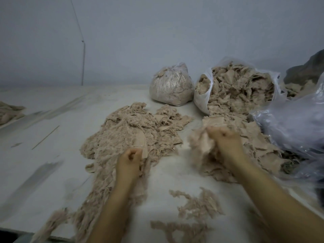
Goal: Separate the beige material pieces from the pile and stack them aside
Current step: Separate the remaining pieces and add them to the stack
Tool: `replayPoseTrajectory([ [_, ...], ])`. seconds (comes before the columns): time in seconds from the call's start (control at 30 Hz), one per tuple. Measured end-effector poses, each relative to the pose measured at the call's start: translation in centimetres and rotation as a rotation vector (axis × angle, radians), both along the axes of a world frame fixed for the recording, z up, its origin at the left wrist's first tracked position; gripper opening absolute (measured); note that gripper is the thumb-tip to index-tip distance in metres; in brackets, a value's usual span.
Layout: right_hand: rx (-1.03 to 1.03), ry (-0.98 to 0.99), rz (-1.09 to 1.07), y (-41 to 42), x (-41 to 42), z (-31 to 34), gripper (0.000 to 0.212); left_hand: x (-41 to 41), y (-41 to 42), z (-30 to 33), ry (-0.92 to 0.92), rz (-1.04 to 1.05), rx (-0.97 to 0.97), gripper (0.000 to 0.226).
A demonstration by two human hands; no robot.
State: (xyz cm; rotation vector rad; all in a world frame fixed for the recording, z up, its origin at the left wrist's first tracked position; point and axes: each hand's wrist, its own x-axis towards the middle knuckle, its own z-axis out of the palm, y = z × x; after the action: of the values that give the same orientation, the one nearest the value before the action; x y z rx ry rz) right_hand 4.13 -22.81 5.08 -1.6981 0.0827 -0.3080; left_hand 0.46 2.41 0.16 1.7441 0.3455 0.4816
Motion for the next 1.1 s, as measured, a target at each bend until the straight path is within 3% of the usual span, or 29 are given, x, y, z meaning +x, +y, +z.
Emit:
replayPoseTrajectory([
  [0.07,-0.192,-0.055,-0.165,-2.3,1.3,2.2,0.024,-0.2,2.1,-0.1,0.031,0.062,0.318,0.011],
  [0.1,-0.343,-0.024,-0.236,-3.0,1.7,2.8,0.033,-0.3,2.7,-0.2,0.068,0.061,0.444,0.006],
  [0.2,-0.530,-0.060,-0.301,-2.1,1.3,2.9,0.052,-0.2,3.2,-1.0,0.227,-0.009,0.610,0.021],
  [0.3,-0.556,-0.177,-0.068,1.9,-0.3,0.4,0.035,-0.2,2.5,-1.0,0.215,-0.095,0.418,0.009],
  [0.4,-0.497,0.060,0.283,6.8,-1.1,-3.1,0.026,-1.0,1.6,-0.3,0.122,-0.293,0.229,0.013],
  [0.5,-0.112,0.449,0.495,10.6,-0.8,-5.0,0.043,-1.7,1.2,-0.2,0.091,-0.448,0.133,0.017],
  [0.57,0.185,0.556,0.556,12.1,-0.6,-5.5,0.045,-1.9,1.4,-0.4,0.098,-0.424,-0.073,0.018],
  [0.7,0.311,0.502,0.461,12.6,-0.1,-5.8,0.046,-1.6,1.8,-1.0,0.129,-0.269,-0.427,0.028],
  [0.8,0.316,0.528,0.543,12.2,-0.9,-6.1,0.047,-1.6,1.4,-1.4,0.119,-0.266,-0.586,0.031],
  [0.87,0.319,0.483,0.552,11.9,-1.7,-6.2,0.033,-1.8,0.8,-1.8,0.127,-0.292,-0.633,0.034],
  [0.97,0.308,0.292,0.258,11.1,-2.0,-6.3,0.005,-2.1,0.0,-2.2,0.166,-0.284,-0.676,0.025],
  [1.03,0.294,0.189,0.122,10.5,-2.0,-6.0,0.002,-2.1,-0.5,-2.4,0.152,-0.222,-0.717,0.015],
  [1.1,0.307,0.137,0.136,9.9,-2.3,-6.0,0.011,-1.8,-1.1,-2.3,0.120,-0.135,-0.729,0.010],
])
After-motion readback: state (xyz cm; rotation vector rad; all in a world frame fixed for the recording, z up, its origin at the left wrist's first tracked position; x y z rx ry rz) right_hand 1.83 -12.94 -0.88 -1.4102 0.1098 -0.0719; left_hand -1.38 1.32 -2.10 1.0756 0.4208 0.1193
